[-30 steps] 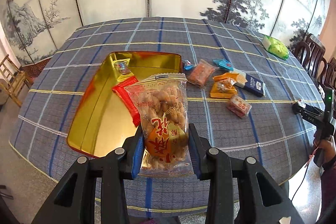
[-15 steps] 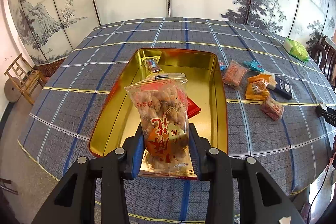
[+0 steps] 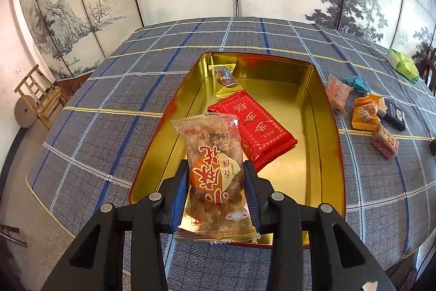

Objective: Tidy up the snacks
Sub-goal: 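Place the peanut snack bag in the tin with the left gripper while the right gripper holds the tea bag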

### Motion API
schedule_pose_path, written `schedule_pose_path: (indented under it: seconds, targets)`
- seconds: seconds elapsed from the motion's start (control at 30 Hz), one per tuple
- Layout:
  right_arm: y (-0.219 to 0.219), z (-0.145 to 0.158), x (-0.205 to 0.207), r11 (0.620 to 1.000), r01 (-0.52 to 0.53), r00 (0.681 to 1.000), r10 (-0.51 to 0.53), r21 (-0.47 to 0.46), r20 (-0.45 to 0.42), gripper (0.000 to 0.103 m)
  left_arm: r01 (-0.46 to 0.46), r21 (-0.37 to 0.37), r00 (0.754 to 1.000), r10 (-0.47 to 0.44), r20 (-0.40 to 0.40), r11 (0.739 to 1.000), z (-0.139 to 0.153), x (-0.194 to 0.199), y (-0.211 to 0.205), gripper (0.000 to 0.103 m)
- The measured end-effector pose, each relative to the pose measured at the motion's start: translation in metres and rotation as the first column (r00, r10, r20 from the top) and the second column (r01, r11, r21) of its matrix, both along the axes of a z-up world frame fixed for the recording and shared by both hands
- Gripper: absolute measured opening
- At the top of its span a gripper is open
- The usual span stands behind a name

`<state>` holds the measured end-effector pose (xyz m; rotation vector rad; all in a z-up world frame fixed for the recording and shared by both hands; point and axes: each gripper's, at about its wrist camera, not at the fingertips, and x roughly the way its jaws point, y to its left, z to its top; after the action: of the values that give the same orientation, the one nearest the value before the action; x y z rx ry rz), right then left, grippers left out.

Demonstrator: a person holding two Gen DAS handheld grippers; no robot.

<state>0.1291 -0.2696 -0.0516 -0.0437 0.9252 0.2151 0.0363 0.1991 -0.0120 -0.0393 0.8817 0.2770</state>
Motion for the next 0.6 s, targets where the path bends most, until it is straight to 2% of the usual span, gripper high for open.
schedule_pose_path:
  seconds: [0.43, 0.6]
  targets:
    - [0.0, 0.0, 0.0, 1.0, 0.0, 1.0, 0.0, -0.001, 0.0, 0.062, -0.002, -0.031, 1.0, 0.002, 0.011, 1.0, -0.013, 0.002, 0.02, 0.035]
    - [-0.001, 0.0, 0.0, 1.0, 0.0, 1.0, 0.0, -0.002, 0.0, 0.062, -0.002, -0.008, 1.0, 0.002, 0.025, 1.0, -0.016, 0.004, 0.023, 0.034]
